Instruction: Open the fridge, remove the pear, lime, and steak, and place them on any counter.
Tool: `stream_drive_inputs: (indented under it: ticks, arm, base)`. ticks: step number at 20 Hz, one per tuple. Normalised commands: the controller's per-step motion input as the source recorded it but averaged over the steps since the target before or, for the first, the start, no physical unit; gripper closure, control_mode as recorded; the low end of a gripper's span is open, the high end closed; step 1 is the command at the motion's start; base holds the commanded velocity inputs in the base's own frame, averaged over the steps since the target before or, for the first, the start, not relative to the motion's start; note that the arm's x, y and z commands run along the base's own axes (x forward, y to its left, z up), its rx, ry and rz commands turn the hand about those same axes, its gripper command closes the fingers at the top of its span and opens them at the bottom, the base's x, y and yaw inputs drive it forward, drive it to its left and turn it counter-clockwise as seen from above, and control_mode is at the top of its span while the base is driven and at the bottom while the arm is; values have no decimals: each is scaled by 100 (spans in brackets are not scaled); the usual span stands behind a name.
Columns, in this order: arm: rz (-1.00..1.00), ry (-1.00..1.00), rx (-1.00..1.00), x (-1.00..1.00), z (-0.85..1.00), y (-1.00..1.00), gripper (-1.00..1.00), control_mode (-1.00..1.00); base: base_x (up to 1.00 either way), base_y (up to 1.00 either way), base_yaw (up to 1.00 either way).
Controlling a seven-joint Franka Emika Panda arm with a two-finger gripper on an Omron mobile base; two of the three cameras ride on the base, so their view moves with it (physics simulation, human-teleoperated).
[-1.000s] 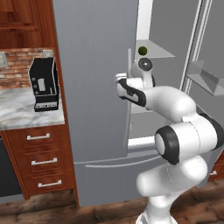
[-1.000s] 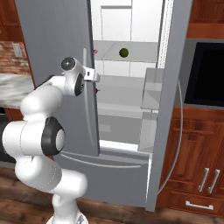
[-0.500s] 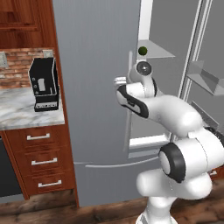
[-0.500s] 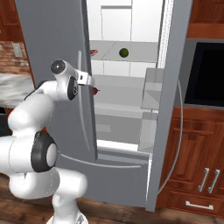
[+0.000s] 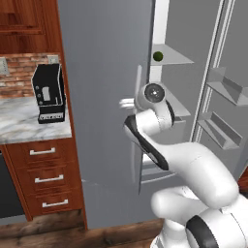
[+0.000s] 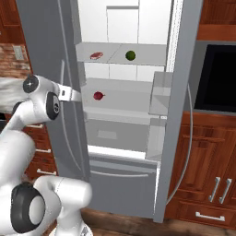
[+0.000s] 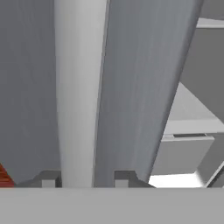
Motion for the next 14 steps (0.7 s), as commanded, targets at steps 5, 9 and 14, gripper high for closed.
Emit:
stream_drive_inputs:
  ticks: [5,9,14]
  arm:
    - [-12,0,-6,-100,0,32,100,-100]
    - [-21,0,-9,-100,0,55,100,-100]
    - [-23,0,-8,-100,0,47,100,-100]
  base:
    - [0,0,0]
    - [0,0,0]
    - [0,0,0]
